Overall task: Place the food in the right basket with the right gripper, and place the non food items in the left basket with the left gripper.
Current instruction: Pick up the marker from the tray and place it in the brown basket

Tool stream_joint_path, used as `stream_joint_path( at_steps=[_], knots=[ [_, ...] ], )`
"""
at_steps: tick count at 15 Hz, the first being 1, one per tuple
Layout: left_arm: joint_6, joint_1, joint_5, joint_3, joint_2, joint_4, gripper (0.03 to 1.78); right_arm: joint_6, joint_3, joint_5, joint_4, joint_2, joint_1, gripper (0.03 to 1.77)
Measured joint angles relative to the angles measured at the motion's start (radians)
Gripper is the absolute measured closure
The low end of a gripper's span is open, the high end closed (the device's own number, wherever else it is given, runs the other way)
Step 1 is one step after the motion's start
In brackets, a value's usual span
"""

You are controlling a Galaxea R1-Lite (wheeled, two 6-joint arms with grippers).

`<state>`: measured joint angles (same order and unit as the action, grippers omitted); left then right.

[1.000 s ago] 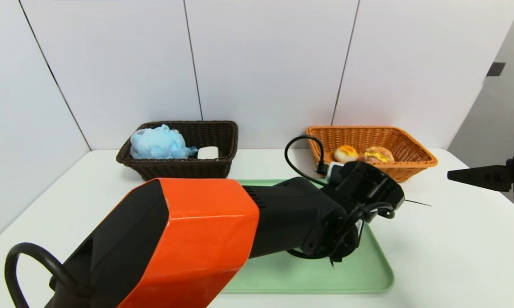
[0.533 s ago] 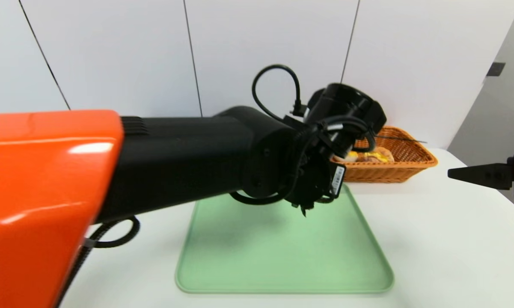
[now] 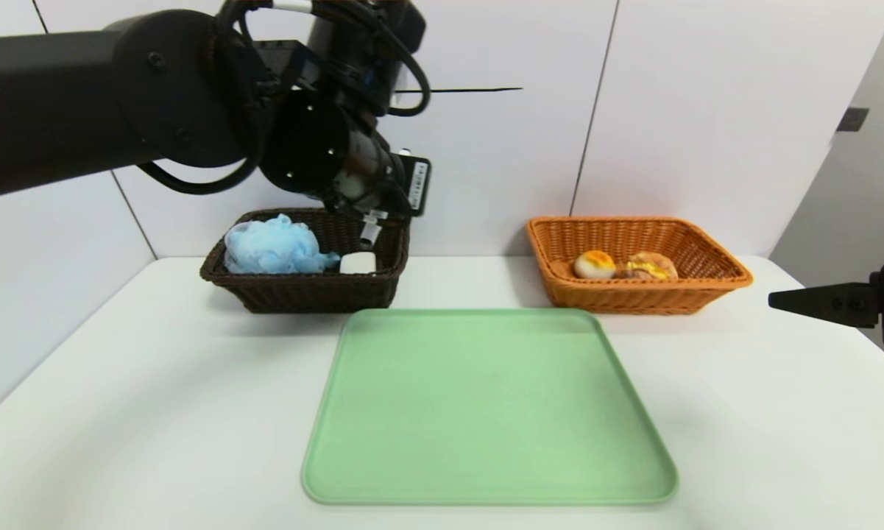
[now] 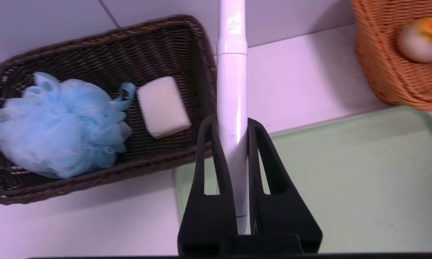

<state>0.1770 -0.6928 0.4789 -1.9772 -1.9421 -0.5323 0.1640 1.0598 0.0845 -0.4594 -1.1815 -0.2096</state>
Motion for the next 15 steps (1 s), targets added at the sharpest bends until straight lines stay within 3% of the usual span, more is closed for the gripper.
stream_joint_path(
  at_steps=[3, 10, 12, 15],
  knots=[
    [-0.131, 0.124, -0.082, 0.000, 0.013, 0.004, 1.65, -0.001, 0.000, 0.000, 0.000, 0.003, 0.000, 0.10],
    [-0.559, 0.253, -0.326, 0.012, 0.001, 0.015, 1.65, -0.004, -0.002, -0.002, 0.000, 0.015, 0.000, 0.10],
    [-0.668, 0.282, -0.358, 0.014, -0.033, 0.046, 1.65, -0.006, -0.003, -0.002, 0.000, 0.016, 0.000, 0.10],
    [-0.706, 0.302, -0.362, 0.013, -0.110, 0.150, 1.65, -0.007, -0.003, -0.002, -0.002, 0.017, 0.000, 0.10]
  ],
)
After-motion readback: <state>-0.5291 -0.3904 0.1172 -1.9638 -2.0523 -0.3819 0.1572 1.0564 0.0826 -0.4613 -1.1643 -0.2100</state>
